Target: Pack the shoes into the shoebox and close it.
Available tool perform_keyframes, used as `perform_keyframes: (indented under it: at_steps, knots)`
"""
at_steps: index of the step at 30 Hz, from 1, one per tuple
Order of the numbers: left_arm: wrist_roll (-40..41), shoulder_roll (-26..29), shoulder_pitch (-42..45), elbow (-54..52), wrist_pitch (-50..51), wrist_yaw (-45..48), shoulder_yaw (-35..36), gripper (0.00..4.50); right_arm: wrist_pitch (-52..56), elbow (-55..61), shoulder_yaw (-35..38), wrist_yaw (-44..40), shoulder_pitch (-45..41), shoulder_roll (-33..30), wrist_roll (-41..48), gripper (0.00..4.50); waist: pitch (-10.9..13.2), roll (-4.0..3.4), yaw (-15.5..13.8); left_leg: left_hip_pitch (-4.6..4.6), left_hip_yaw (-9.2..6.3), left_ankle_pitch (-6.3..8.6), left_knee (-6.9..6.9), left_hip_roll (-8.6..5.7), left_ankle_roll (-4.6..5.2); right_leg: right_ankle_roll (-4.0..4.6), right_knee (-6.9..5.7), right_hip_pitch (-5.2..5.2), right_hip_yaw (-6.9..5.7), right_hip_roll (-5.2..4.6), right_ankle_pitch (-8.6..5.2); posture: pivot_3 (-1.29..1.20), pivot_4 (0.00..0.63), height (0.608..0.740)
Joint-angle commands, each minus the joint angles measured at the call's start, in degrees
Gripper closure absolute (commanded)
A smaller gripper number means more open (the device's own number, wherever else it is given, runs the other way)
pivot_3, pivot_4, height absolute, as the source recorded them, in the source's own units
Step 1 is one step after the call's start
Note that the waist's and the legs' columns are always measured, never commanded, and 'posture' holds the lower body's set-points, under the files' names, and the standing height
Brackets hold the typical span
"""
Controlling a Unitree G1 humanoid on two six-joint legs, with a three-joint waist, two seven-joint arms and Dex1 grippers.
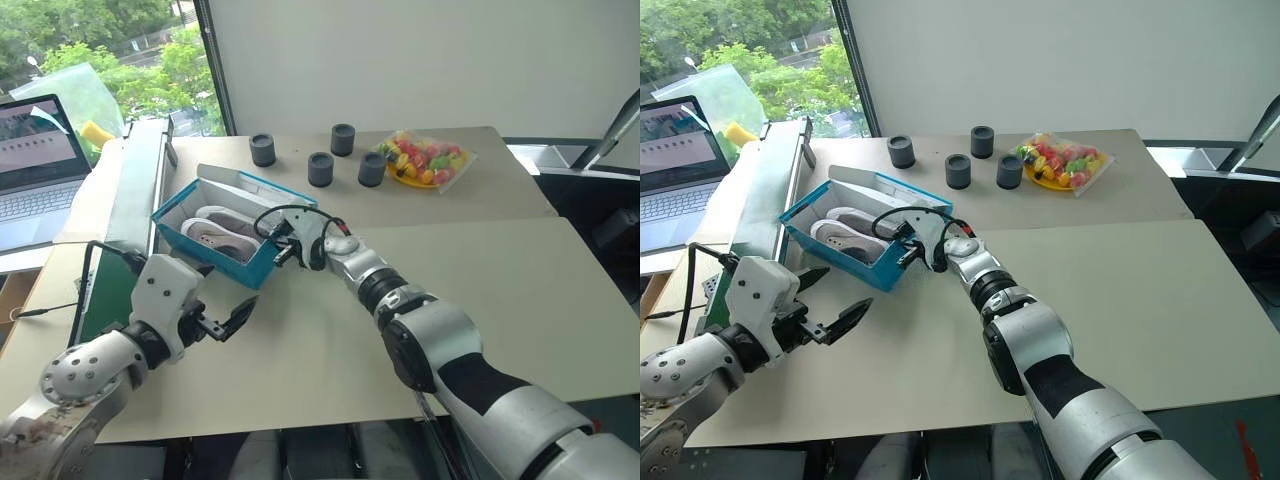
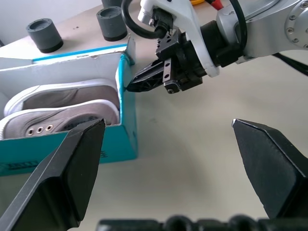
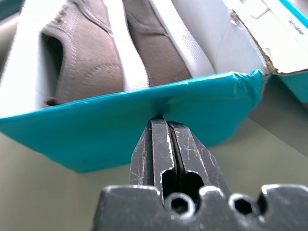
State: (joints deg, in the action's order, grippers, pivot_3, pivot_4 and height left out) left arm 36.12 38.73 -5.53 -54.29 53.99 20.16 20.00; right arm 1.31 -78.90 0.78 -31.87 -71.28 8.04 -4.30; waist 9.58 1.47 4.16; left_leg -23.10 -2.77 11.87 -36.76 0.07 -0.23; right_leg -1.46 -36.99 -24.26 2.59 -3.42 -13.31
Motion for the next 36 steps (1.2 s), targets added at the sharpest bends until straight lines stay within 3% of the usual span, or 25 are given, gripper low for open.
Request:
perform_keyframes:
  at_steps: [1, 8, 12, 17, 22, 25, 30, 36]
  knots:
    - [-0.02, -0.07, 1.20, -0.95, -0.51, -1.02, -0.50, 0.00, -0.31, 3.92, -0.51, -2.13, -0.47, 14.04, 1.91, 4.43, 0.00, 0.00, 0.06, 0.00, 0.00, 0.00, 0.00, 0.00, 0.00, 0.00, -0.01, 0.00, 0.00, 0.00, 0.00, 0.00, 0.150, 0.728]
    - [-0.74, -1.20, 1.76, -0.16, -1.49, -1.95, -3.56, 0.00, 8.38, 5.29, 0.85, 1.04, -4.99, 10.07, 4.80, 4.43, 0.00, 0.00, -0.03, 0.02, -0.01, 0.00, 0.00, 0.00, 0.00, 0.00, -0.02, 0.01, 0.02, 0.00, 0.00, 0.00, 0.150, 0.728]
    - [-1.31, -1.97, 2.22, 0.51, -2.20, -2.43, -5.12, 0.00, 13.97, 8.21, -0.19, -2.40, -6.66, 8.41, 5.74, 3.50, 0.00, 0.00, -0.09, 0.01, 0.00, 0.00, 0.00, -0.01, 0.00, 0.00, -0.02, 0.00, 0.01, -0.01, 0.00, 0.00, 0.150, 0.728]
    - [-1.87, -2.82, 2.73, 1.11, -2.73, -2.71, -6.96, 0.00, 18.60, 13.54, -2.88, -6.96, -6.95, 5.09, 5.45, 1.82, 0.00, 0.00, 0.07, -0.01, 0.02, 0.00, 0.00, 0.00, 0.00, 0.00, -0.03, -0.02, 0.02, 0.00, 0.00, 0.00, 0.150, 0.728]
    - [-2.33, -2.84, 3.22, 1.85, -3.27, -2.16, -8.01, 0.00, 21.13, 12.35, -3.95, -5.73, -8.90, 1.96, 4.09, 0.12, 0.00, 0.00, -0.05, -0.01, 0.04, 0.00, 0.00, 0.00, 0.00, 0.00, -0.03, -0.03, 0.01, 0.01, 0.00, 0.00, 0.150, 0.728]
    - [-2.64, -3.07, 3.82, 2.34, -3.63, -1.98, -9.14, 0.00, 18.38, 11.64, -6.10, -6.72, -9.51, -0.42, 1.89, 0.05, 0.00, 0.00, -0.14, -0.02, 0.06, 0.00, 0.00, -0.02, 0.00, 0.00, -0.02, -0.03, 0.00, 0.00, 0.00, 0.00, 0.150, 0.728]
    - [-3.05, -3.13, 3.98, 2.96, -4.21, -1.79, -9.76, 0.00, 9.27, 13.70, -11.79, -16.82, -10.49, -3.77, -2.10, 0.05, 0.00, 0.00, -0.18, -0.07, 0.20, 0.00, 0.00, -0.02, -0.01, 0.00, 0.01, -0.03, -0.05, 0.00, -0.01, 0.00, 0.150, 0.728]
    - [-3.43, -3.58, 3.89, 2.97, -4.52, -2.02, -10.32, 0.00, -0.37, 12.39, -17.46, -21.61, -11.02, -4.48, -7.25, 0.05, 0.00, 0.00, -0.05, -0.04, 0.22, 0.01, 0.00, -0.01, -0.01, 0.00, -0.01, -0.04, -0.04, 0.00, -0.01, 0.00, 0.150, 0.728]
